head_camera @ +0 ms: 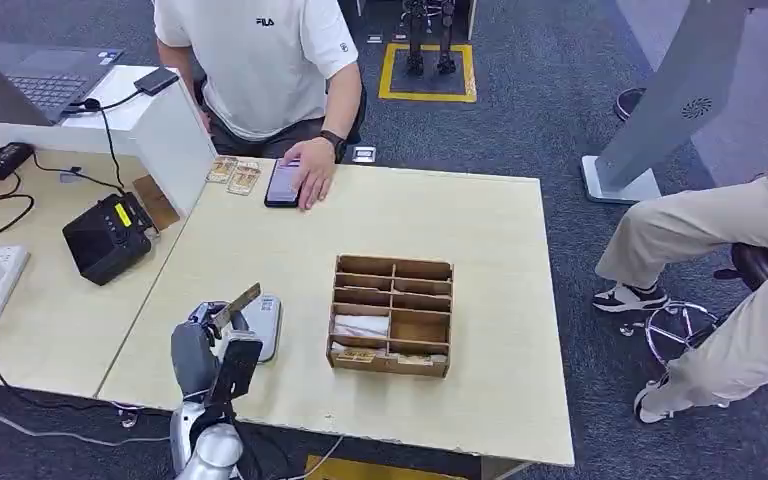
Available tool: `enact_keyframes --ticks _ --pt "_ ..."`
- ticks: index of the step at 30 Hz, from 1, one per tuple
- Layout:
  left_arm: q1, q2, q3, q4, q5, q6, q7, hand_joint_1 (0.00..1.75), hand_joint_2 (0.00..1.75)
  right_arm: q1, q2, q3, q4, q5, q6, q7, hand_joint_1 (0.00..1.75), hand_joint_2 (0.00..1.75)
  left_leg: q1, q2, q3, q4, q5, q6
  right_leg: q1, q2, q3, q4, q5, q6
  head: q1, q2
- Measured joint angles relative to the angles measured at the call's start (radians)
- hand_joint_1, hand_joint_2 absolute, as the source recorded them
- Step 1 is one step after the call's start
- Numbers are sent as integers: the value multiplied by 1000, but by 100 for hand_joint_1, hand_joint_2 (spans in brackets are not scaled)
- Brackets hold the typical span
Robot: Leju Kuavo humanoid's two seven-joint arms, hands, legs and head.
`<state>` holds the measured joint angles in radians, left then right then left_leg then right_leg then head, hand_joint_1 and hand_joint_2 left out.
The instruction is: Pass the card to the sensor for recognition and then transmit it.
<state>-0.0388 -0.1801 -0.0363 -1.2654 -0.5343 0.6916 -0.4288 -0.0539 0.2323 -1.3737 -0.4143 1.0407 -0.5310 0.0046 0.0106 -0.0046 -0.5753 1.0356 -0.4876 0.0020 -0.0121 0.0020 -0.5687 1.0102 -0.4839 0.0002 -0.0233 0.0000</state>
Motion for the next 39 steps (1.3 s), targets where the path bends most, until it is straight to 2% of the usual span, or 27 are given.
enact_keyframes --ticks 2,6,10,13,17,24,29,36,38,39 --pt "-11 4 -28 -45 69 -47 6 175 175 0 0 0 3 9 0 1 0 175 0 0 -1 0 0 0 0 0 0 0 0 0 0 0" --pt "-74 16 -85 -97 193 -146 58 175 175 -6 0 0 15 16 -4 1 0 175 0 0 -1 0 0 0 0 0 -1 0 0 0 0 0" --pt "-180 31 -116 -95 308 -222 114 175 175 -12 -6 2 36 21 -6 -2 0 175 0 0 -1 0 1 0 0 0 -1 0 1 -1 0 0" --pt "-275 39 -126 -60 375 -249 134 175 175 -17 -16 5 53 31 -12 -9 0 175 0 0 -1 0 1 0 0 0 -1 0 2 -1 0 0" --pt "-408 47 -141 29 407 -239 166 175 175 -23 -29 11 75 33 -19 -10 0 175 0 0 -1 1 1 0 0 0 -1 0 2 -1 0 0" --pt "-594 56 -166 223 387 -196 214 175 175 -29 -47 27 103 40 -19 -6 0 175 0 0 -1 1 1 0 0 1 -1 0 2 -1 0 0" --pt "-670 61 -178 350 323 -143 236 175 175 -30 -57 35 113 50 -21 3 0 175 0 0 -1 1 1 0 0 1 -1 0 2 -1 0 0" --pt "-720 80 -186 492 198 -90 275 173 175 -31 -67 51 121 51 -20 11 0 175 0 1 -1 1 1 0 0 1 -1 1 2 -1 0 0" --pt "-721 86 -189 517 170 -85 280 108 175 -31 -68 55 121 51 -19 13 0 175 0 1 -1 1 1 0 0 1 -1 1 2 -1 0 0" --pt "-721 88 -189 528 163 -85 280 0 175 -31 -69 55 121 51 -19 15 0 175 0 1 -1 1 1 0 0 1 -1 1 2 -1 0 0"
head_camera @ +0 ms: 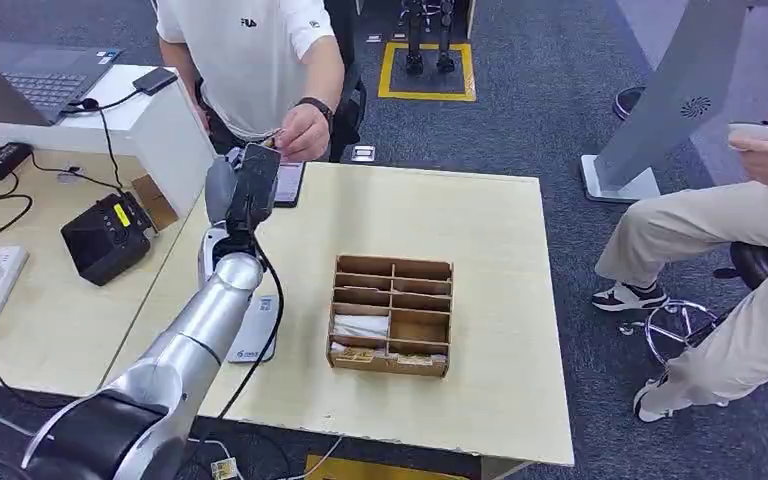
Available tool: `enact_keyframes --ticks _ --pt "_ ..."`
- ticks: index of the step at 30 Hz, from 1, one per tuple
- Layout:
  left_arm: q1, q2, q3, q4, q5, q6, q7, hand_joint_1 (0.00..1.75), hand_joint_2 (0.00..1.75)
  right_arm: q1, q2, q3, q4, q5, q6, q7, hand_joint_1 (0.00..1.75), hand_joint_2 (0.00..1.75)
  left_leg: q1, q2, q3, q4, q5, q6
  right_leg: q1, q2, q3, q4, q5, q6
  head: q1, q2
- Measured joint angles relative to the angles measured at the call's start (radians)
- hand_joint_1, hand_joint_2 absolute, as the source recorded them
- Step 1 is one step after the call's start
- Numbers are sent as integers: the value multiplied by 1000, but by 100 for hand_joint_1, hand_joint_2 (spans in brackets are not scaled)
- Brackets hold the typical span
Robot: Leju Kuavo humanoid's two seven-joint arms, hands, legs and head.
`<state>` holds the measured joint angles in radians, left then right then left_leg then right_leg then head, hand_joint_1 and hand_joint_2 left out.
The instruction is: Pass the card to the sensor for recognition and then transmit it.
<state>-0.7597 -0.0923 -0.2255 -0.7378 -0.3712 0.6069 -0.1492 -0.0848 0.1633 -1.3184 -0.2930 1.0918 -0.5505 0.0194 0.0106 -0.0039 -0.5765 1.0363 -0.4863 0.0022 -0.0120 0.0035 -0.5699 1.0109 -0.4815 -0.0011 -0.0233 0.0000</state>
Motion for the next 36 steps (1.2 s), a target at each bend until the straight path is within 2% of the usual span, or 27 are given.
enact_keyframes --ticks 9,12,15,21,30,33,36 --pt "15 16 0 37 -44 -6 -20 0 175 0 -7 6 1 -2 0 3 0 175 0 0 0 0 0 0 0 0 0 0 0 0 0 0" --pt "46 17 0 24 -10 -7 -70 0 175 0 -8 6 1 -5 -1 -2 0 175 0 0 -1 0 0 0 0 0 0 0 0 0 0 0" --pt "102 19 2 -38 34 -20 -132 0 175 2 -8 6 1 -9 -2 -3 0 175 0 0 -1 0 0 0 0 0 0 0 0 0 0 0" --pt "296 23 3 -279 96 -38 -234 0 175 11 -8 6 -2 -24 -5 -5 0 175 0 1 -1 0 -1 0 0 0 -1 0 -1 0 0 0" --pt "591 25 3 -664 191 -151 -370 0 175 24 5 1 -24 -42 -2 -13 0 175 0 0 -2 0 -2 0 0 0 -2 0 -3 1 0 0" --pt "656 29 2 -762 224 -222 -414 0 175 27 13 -2 -35 -43 0 -16 0 175 0 0 -2 0 -2 0 0 0 -2 0 -3 1 0 0" --pt "715 37 2 -843 309 -390 -480 0 175 31 19 -5 -45 -42 8 -28 0 175 0 0 -2 -1 -2 0 0 0 -2 0 -3 1 0 0"
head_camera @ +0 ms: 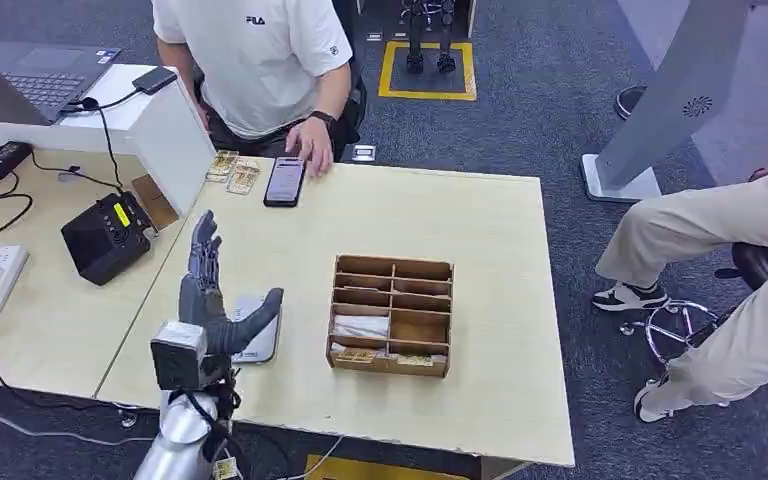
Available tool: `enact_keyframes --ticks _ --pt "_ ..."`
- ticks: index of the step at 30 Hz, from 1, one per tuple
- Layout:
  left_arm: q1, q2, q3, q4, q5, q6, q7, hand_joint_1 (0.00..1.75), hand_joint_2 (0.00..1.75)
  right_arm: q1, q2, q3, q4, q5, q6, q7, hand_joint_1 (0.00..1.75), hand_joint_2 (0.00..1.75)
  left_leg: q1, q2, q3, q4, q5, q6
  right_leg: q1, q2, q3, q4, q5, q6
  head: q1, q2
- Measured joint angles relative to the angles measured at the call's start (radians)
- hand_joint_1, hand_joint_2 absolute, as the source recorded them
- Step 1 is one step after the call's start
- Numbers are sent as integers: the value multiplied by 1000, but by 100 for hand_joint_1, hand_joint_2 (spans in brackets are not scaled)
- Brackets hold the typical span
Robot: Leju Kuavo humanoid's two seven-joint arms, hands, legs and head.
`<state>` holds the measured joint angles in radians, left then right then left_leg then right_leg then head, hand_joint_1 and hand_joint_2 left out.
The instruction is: Pass the card to the sensor for recognition and then transmit it.
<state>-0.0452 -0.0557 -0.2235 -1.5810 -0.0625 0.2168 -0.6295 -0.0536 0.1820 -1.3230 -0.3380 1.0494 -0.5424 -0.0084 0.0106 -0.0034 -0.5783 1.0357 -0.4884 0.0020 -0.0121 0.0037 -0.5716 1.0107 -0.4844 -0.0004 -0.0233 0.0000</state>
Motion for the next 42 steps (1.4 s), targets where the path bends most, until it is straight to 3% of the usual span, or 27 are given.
enact_keyframes --ticks 2,7,9,18,24,35,42 --pt "35 6 0 -48 16 -98 -46 0 175 2 1 -1 -6 0 9 -3 0 175 0 0 0 0 0 0 0 0 0 0 0 0 0 0" --pt "84 16 0 -120 3 -204 -68 0 175 5 5 -3 -18 1 13 -11 0 175 0 0 0 0 0 0 0 0 0 0 0 0 0 0" --pt "95 20 0 -141 -33 -218 -68 0 175 5 7 -5 -22 4 13 -16 0 175 0 0 0 0 0 0 0 0 0 0 0 0 0 0" --pt "100 97 -122 -138 -388 -63 -67 0 175 8 9 -21 -34 24 27 -18 0 175 0 0 0 0 0 0 0 0 0 0 0 0 0 0" --pt "61 132 -219 -73 -643 14 47 0 175 7 9 -26 -34 39 27 -15 0 175 0 0 0 0 0 0 0 0 0 0 0 0 0 0" --pt "-39 181 -344 44 -849 37 235 0 175 6 8 -27 -36 48 27 -8 0 175 0 0 0 0 0 0 0 0 0 0 0 0 0 0" --pt "-77 195 -392 100 -904 43 294 0 175 6 9 -29 -40 55 27 -2 0 175 0 0 0 0 0 0 0 0 0 0 0 0 0 0"
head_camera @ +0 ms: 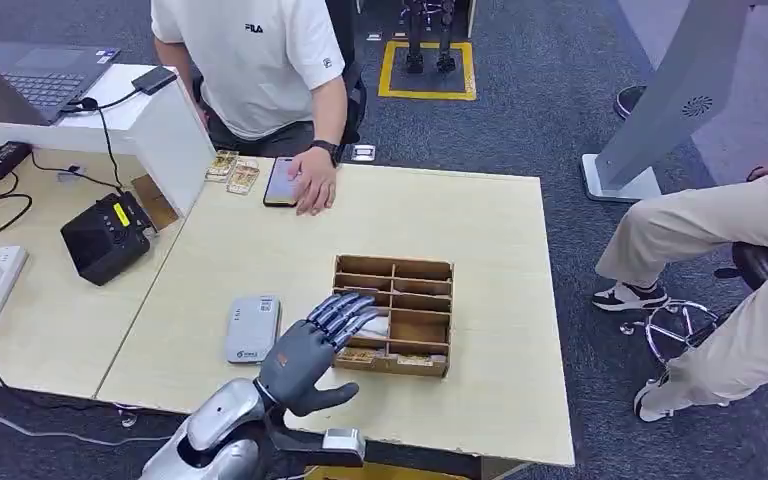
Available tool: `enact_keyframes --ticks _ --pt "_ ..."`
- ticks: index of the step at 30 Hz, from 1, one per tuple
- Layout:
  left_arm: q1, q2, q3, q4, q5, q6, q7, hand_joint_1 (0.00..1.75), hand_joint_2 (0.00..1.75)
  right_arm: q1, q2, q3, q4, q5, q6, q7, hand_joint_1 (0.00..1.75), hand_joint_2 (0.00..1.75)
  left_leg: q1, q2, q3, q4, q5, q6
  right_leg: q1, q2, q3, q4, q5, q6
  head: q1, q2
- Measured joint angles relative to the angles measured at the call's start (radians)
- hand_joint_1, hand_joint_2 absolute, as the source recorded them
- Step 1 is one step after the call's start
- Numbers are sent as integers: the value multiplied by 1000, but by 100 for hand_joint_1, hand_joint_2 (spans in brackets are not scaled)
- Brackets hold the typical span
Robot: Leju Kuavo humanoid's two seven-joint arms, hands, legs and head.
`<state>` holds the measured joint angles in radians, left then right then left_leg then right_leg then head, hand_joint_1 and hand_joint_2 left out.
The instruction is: Pass the card to the sensor for recognition and then transmit it.
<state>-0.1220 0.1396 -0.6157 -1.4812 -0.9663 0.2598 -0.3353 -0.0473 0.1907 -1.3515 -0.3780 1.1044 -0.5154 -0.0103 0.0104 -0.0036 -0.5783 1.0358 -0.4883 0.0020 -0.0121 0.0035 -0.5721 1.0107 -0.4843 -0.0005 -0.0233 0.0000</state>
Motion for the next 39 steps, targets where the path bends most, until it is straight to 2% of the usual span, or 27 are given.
enact_keyframes --ticks 7,12,16,20,24,34,39 --pt "-9 6 -16 25 -6 2 2 0 175 0 0 0 0 0 0 1 0 175 0 0 0 0 0 0 0 0 0 0 0 0 0 0" --pt "-26 6 -31 46 -52 4 43 0 175 0 0 -1 0 4 -1 1 0 175 0 0 0 0 0 0 0 0 0 0 0 0 0 0" --pt "-48 2 -57 84 -112 10 94 0 175 -1 0 -1 0 6 -1 0 0 175 0 0 0 0 0 0 0 0 0 0 0 0 0 0" --pt "-62 -18 -83 132 -173 53 145 0 175 -2 0 -1 0 12 0 1 0 175 0 0 0 0 0 0 0 0 0 0 0 0 0 0" --pt "-77 -29 -104 174 -264 72 229 0 175 -2 0 -1 0 22 1 5 0 175 0 0 0 0 0 0 0 0 0 0 0 0 0 0" --pt "-92 -40 -122 214 -278 76 238 0 175 -2 1 -2 0 22 1 6 0 175 0 0 0 0 0 0 0 0 0 0 0 0 0 0" --pt "-95 -45 -129 227 -317 81 279 0 175 -2 2 -5 -2 23 5 9 0 175 0 0 0 0 0 0 0 0 0 0 0 0 0 0"
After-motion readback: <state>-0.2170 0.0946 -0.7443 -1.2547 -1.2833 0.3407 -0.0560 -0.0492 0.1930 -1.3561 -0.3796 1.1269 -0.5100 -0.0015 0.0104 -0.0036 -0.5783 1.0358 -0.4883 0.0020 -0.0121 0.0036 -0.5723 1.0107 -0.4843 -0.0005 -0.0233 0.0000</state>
